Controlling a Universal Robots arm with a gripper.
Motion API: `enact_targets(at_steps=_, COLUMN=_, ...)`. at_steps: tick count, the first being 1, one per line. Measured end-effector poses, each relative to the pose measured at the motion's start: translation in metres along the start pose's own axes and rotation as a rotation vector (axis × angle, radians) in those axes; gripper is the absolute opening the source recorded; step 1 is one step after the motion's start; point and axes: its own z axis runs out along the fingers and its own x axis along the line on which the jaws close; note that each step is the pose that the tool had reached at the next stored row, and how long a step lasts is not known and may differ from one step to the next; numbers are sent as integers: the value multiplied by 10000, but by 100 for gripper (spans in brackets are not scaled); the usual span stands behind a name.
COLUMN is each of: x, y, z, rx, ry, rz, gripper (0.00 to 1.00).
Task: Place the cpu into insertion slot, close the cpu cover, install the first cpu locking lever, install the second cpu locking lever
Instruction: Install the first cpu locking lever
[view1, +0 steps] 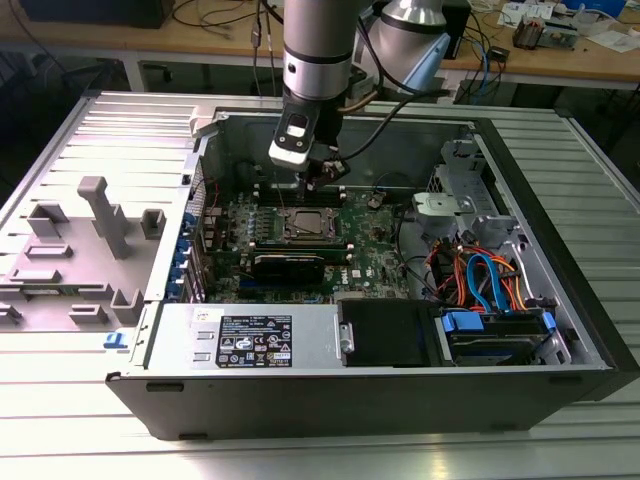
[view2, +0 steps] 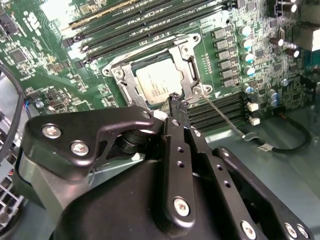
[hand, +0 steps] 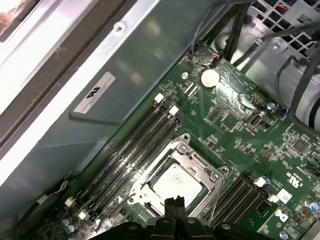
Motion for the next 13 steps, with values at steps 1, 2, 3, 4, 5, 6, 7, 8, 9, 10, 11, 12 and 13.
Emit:
enact_targets(at_steps=1, x=1, y=-2, z=-1, rx=6, ry=1, rz=-117, gripper=11)
enact_targets(at_steps=2, x=2, y=-3, z=-1, rx=13, ry=3, rz=-291, gripper=11)
enact_targets(at_steps=3, x=4, y=-5, z=-1, rx=21, ry=7, rz=-520, gripper=11)
enact_targets(at_steps=4, x=5, y=-6, z=0, rx=26, ry=8, rz=-671, gripper=11)
enact_targets(at_steps=5, x=8, y=-9, z=0, rx=29, ry=11, rz=-784, gripper=11)
enact_targets(at_steps=6, x=21, y=-23, z=2, rx=27, ry=17, rz=-893, gripper=11)
enact_targets(at_steps=7, x=31, y=-34, z=0, rx=21, ry=28, rz=-947, gripper=11)
enact_targets(at_steps=8, x=42, y=-46, z=1, rx=13, ry=37, rz=-982, gripper=11)
enact_targets(at_steps=9, x=52, y=-58, z=1, rx=8, ry=42, rz=-1006, gripper=11)
enact_targets(at_steps=10, x=59, y=-66, z=1, rx=6, ry=46, rz=-1023, gripper=11)
enact_targets(at_steps=11, x=74, y=-81, z=2, rx=-8, ry=61, rz=-1051, gripper=11)
enact_targets(at_steps=12, x=79, y=-87, z=2, rx=-18, ry=72, rz=-1062, gripper=11)
enact_targets(at_steps=13, x=84, y=-92, z=2, rx=-32, ry=86, rz=-1071, gripper=11)
